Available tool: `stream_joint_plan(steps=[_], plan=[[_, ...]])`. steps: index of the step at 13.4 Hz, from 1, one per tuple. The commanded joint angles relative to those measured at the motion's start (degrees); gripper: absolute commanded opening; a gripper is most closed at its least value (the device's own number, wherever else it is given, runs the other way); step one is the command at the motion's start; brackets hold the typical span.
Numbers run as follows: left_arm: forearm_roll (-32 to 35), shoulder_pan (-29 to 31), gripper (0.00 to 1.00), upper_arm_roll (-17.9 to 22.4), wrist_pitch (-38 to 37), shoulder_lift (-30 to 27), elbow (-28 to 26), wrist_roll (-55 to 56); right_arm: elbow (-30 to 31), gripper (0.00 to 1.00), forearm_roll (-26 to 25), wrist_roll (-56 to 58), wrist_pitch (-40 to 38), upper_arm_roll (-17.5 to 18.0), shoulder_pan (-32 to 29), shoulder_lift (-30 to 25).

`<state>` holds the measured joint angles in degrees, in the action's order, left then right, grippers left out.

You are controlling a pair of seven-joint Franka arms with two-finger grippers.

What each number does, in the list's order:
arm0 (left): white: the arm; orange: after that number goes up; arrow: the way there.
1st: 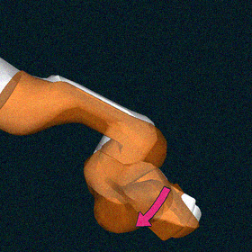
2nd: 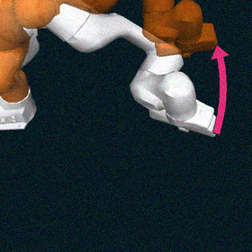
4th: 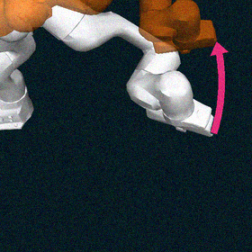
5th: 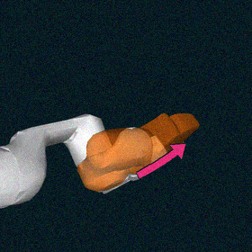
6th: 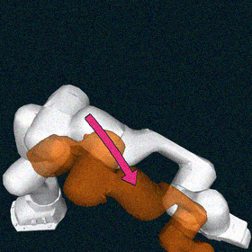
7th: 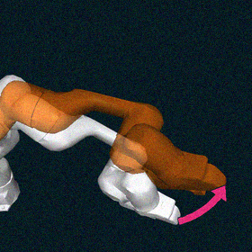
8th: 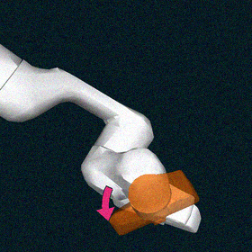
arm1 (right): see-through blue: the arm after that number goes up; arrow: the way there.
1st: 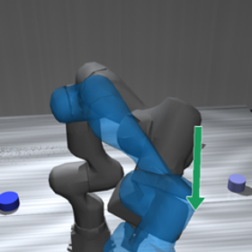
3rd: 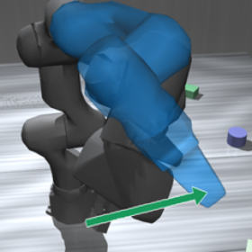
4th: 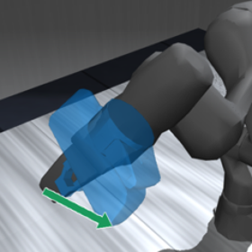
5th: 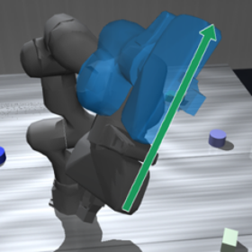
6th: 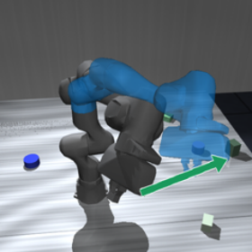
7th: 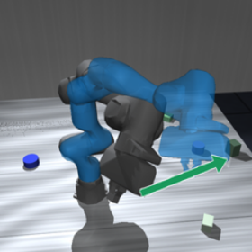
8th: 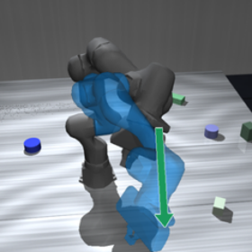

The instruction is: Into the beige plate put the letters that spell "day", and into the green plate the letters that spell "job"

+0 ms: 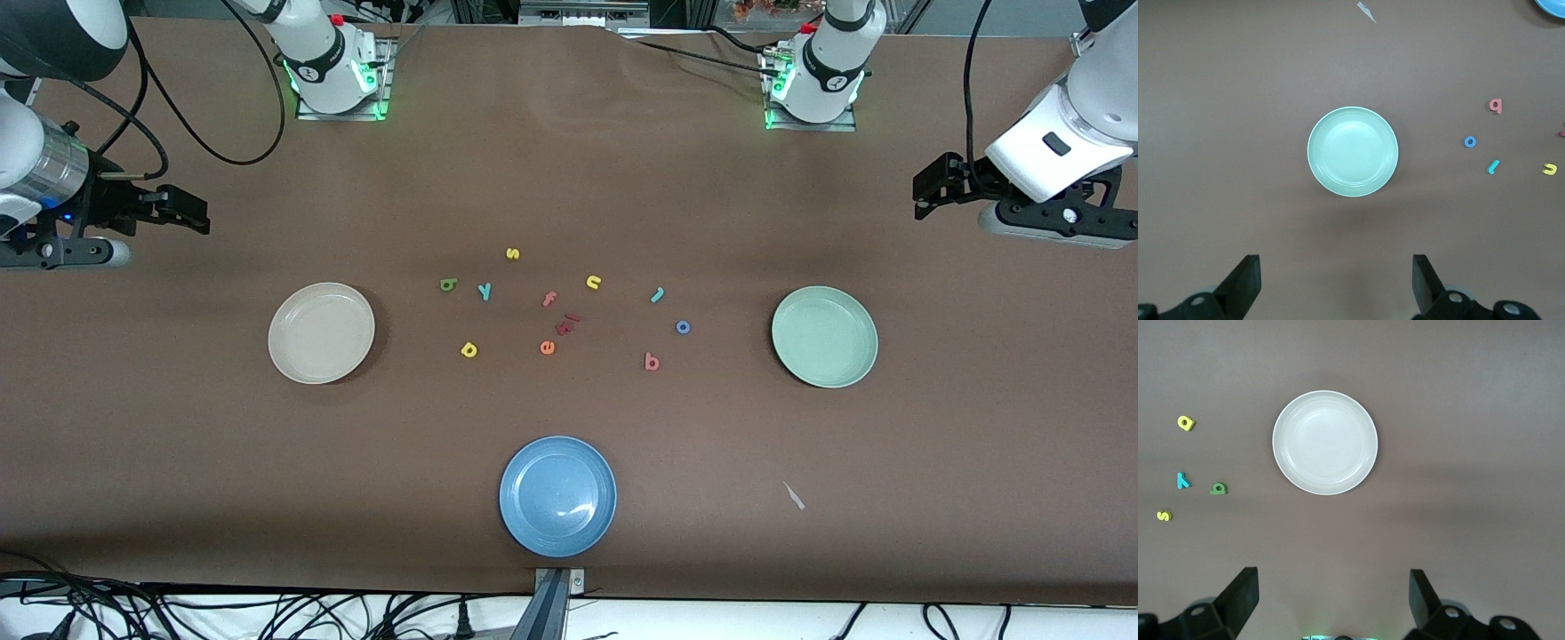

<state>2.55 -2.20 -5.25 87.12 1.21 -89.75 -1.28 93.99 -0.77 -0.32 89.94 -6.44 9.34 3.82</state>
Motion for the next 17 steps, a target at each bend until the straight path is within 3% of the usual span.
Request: stream_joint_plan(steps=[1, 17], plan=[[-0.9, -0.1, 1.0, 0.2, -0.8, -0.6, 0.2, 0.3, 0.4, 1.0, -0.6, 0.4, 0.9, 0.1, -0.3, -0.3], [-1.0, -0.1, 1.0, 0.2, -0.8, -0.6, 0.2, 0.3, 1.2, 1.0, -1.1, -0.1, 0.5, 0.0, -0.1, -0.4]])
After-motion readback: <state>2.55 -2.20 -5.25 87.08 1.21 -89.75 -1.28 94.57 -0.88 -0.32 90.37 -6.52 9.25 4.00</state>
